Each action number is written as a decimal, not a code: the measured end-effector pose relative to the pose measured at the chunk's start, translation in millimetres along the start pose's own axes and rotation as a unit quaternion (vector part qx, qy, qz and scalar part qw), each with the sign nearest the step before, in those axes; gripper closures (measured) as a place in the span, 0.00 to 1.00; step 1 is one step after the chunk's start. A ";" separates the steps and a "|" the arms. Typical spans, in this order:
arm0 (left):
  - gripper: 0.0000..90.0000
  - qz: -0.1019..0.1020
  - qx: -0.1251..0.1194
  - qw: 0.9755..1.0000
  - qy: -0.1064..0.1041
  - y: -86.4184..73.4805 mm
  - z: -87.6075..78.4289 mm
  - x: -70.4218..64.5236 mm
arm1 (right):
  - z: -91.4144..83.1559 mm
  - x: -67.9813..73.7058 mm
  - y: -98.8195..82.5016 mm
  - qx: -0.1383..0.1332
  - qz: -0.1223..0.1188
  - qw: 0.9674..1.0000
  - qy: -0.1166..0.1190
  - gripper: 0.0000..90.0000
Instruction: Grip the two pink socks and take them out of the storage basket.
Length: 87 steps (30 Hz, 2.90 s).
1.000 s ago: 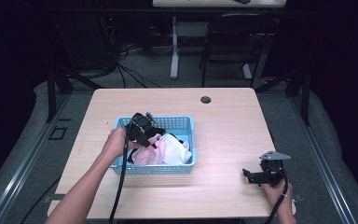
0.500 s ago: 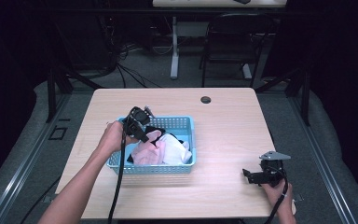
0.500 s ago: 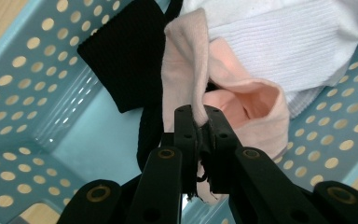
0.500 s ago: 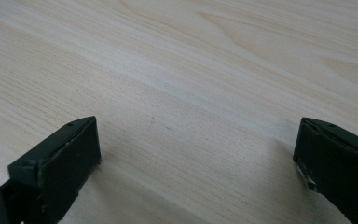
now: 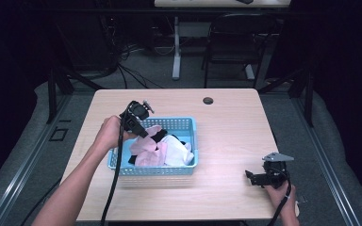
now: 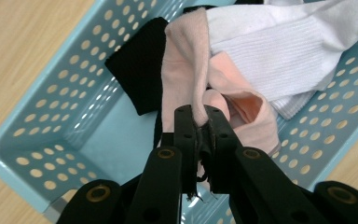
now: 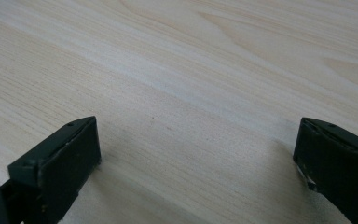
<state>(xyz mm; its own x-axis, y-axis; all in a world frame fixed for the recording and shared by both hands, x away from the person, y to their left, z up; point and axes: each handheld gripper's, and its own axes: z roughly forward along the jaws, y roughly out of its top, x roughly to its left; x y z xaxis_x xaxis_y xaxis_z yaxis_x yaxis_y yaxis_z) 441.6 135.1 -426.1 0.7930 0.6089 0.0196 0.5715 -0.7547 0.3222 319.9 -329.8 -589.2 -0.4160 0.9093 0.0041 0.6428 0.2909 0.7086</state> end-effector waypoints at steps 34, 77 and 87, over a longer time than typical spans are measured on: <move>0.94 0.011 -0.029 0.999 0.010 12.8 -66.2 2.6 | -0.1 0.1 0.1 0.000 0.001 1.000 0.001 0.00; 0.94 -0.062 -0.030 0.996 0.053 -56.3 -130.4 51.4 | 0.0 0.1 0.2 0.000 0.001 1.000 0.000 0.00; 0.94 -0.085 -0.022 0.994 0.058 -74.4 -127.9 65.7 | 0.1 0.1 0.2 0.000 0.001 1.000 0.000 0.00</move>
<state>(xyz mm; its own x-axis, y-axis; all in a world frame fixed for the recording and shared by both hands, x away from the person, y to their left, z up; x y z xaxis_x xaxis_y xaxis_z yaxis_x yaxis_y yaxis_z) 424.3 262.5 -327.7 0.6549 0.7525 0.0698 0.6832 -0.6289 0.3711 320.1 -329.7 -589.2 -0.4143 0.9101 0.0057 0.6433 0.2883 0.7093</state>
